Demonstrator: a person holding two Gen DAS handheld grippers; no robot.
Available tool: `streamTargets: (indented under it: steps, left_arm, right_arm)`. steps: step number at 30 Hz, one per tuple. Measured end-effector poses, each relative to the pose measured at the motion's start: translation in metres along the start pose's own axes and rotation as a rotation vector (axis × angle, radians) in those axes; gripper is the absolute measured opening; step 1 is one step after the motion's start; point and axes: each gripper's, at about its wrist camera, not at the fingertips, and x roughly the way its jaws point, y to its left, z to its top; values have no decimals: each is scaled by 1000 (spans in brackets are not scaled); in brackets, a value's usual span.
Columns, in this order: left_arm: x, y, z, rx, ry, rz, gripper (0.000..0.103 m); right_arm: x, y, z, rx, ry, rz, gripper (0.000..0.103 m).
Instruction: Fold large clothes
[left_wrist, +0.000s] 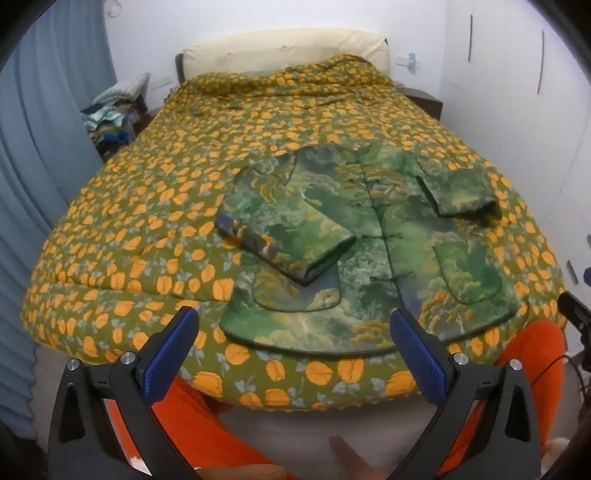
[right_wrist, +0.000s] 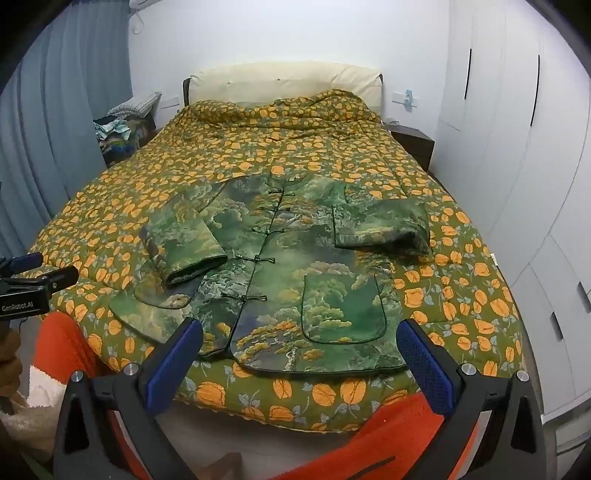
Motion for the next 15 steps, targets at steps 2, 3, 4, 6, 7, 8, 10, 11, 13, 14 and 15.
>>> streamTargets:
  steps: [2,3,4,6,7,8,10,11,13,14,15]
  left_arm:
    - [5,8,-1,5,5,-16,103]
    - [5,9,-1,4,5,-19,103]
    - [4,9,-1,4,4,-20,103]
    - [5,8,-1,4,5,-18,103]
    - [5,8,-1,2,6,-19,103]
    - [5,8,-1,2,6,-18,103]
    - [4,7,-1,3,9,-16,103]
    - [4,7,-1,4,9,-13,103]
    - [4,6,-2,8,9,-9,103]
    - [4,5,-2,9,9,-8,103]
    - [4,5,-2,11,9,-7,103]
  right_arm:
    - [0,1,-1,5,3,0,103]
    - [0,1,-2,6,3,1,103]
    - [0,-1,1,4,5,3,103]
    - [2,-3,0,5,5,4,103]
    - [2,-3,0,6,4,4,103]
    - [2,-3,-1,6,4,3,103]
    - [1,-3,-2,6,4,1,103]
    - [2,-3,0,9,7,0,103]
    - [2,-3,0,9,7,-1,103]
    - [2,-3,1,10,7,-2,103]
    - [2,-3,1,11,8,-2,103]
